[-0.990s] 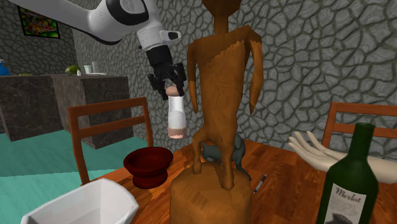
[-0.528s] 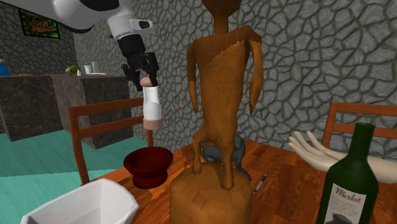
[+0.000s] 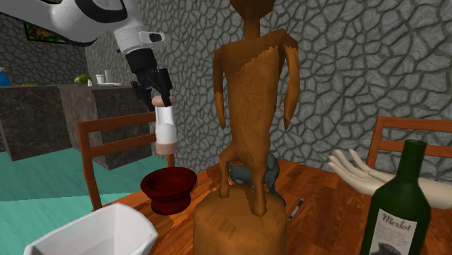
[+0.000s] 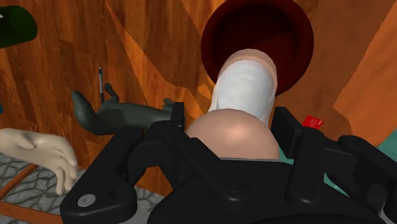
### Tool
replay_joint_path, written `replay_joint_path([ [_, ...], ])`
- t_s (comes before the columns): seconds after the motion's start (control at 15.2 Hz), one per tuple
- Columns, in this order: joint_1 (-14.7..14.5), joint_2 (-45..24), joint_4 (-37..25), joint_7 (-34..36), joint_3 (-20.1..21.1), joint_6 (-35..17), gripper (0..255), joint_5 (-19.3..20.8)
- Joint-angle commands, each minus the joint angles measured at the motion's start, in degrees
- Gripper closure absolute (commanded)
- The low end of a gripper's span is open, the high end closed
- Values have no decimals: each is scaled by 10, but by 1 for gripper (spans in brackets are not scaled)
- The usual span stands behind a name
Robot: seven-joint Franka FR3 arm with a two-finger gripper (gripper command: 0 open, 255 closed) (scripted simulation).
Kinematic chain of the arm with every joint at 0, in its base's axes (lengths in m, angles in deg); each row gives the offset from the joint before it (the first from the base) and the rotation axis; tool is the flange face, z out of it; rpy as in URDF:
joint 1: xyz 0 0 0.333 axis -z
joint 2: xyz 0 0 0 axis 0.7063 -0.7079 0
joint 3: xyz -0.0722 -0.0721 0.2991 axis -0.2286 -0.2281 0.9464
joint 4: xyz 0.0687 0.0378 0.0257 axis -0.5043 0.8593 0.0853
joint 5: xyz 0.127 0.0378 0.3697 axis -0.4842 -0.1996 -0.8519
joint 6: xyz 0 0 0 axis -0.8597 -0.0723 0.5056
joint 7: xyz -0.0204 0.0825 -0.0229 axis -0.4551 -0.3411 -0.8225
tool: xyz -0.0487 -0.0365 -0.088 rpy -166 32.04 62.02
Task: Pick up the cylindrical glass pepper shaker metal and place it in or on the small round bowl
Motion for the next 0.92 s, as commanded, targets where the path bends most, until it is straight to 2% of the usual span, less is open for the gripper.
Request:
replay_joint_path([
  [0.0,0,0,14,4,0,-14,255,1],
  [0.86,2,-12,101,31,0,-110,255,15],
])
